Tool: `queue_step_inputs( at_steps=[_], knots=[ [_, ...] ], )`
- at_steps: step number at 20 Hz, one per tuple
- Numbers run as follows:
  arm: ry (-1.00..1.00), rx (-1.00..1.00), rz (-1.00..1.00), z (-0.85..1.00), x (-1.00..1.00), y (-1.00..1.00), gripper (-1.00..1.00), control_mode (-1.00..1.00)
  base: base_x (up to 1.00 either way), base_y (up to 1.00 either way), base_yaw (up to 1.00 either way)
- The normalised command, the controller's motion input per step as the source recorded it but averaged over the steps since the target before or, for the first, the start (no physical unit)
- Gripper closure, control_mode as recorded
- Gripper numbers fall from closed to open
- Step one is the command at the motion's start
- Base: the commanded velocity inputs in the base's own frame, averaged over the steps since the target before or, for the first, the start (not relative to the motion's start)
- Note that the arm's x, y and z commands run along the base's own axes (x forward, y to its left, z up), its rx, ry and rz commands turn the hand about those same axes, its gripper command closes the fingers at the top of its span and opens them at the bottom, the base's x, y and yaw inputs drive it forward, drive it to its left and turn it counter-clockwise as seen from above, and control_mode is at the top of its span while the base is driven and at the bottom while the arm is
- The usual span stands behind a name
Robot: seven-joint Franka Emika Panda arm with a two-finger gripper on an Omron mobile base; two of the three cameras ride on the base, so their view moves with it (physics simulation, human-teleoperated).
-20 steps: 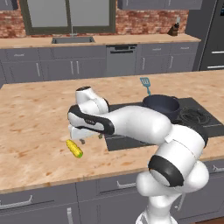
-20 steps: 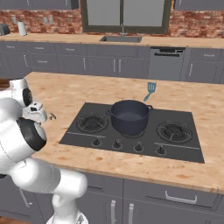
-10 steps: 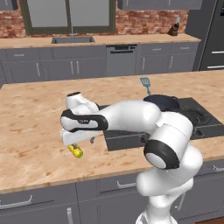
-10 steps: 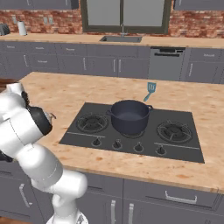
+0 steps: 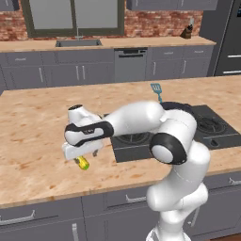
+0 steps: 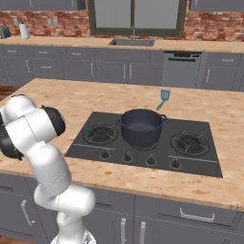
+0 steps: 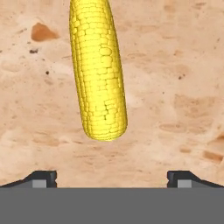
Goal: Put the corn and mushroom in the pot. Retrieve the spatula and lightly stir the vegetables in the pot.
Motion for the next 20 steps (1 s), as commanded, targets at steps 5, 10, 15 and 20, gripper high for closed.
queue_step_inputs(
  at_steps=[5,10,15,20],
  knots=[
    [0.00,0.00,0.03,-0.31,0.30,0.18,-1.00,-1.00,0.00,0.00,0.00],
    [-0.01,0.00,0.03,-0.27,0.24,0.17,-1.00,-1.00,0.00,0.00,0.00],
    [-0.04,0.00,0.06,-0.25,0.16,0.06,-1.00,-1.00,0.00,0.00,0.00],
    [-0.06,-0.01,0.03,-0.17,0.03,-0.07,1.00,-1.00,0.00,0.00,0.00]
  ],
)
